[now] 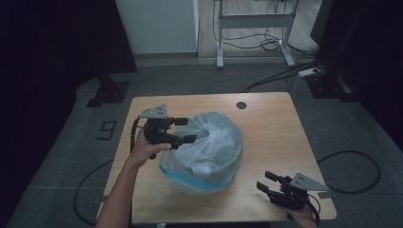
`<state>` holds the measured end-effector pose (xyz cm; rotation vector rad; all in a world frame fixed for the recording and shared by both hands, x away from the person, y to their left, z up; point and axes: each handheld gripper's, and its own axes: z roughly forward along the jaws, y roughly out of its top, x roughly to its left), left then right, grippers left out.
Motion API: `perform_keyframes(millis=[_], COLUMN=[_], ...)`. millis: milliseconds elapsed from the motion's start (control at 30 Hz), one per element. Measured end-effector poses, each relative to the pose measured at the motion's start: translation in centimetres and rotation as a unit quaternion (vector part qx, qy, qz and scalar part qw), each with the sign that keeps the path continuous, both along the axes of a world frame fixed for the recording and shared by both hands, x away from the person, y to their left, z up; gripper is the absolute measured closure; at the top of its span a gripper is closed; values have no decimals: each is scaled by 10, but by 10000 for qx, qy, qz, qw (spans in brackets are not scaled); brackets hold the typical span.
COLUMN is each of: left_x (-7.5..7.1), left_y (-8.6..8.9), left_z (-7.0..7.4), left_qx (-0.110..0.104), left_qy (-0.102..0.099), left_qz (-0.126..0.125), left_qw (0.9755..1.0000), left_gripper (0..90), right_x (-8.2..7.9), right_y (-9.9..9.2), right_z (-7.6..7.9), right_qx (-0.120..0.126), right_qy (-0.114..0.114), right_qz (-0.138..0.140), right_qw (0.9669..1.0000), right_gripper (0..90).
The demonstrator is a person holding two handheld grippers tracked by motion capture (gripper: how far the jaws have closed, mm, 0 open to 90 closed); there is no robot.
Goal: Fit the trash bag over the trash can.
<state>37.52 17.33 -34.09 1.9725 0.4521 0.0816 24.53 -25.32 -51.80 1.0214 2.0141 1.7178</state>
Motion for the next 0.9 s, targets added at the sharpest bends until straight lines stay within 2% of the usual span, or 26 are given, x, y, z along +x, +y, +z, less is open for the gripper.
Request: perform_keyframes(millis=[233,300,533,667,767,833,900], left_x=[10,14,24,28,30,31,32], left_y=[-18,-26,-52,-70,-82,-89,-96], left_z=[5,7,12,10,6,3,-1], left_qx=[278,412,661,1040,1287,1495,1741], left_qy=[7,15,52,98,139,133,170], left_qz=[-134,-208,-446,-630,-676,-706,-737], left_qw=[9995,9989,9968,9925,9893,9861,9818], left_gripper=[257,267,277,324,356,378,399], right_x=[1,1,1,0,0,0,0], right_y=[0,0,0,0,-1,0,0], right_z=[0,-1,-2,-1,-2,-2,-2], right_qx=[-24,-24,-19,-8,4,-4,-14], right_qy=[5,14,34,25,29,37,44], right_qz=[-21,-21,-15,-9,-4,8,25], right_qw=[10000,10000,10000,10000,10000,10000,10000], right_gripper=[399,399,399,399,399,400,399])
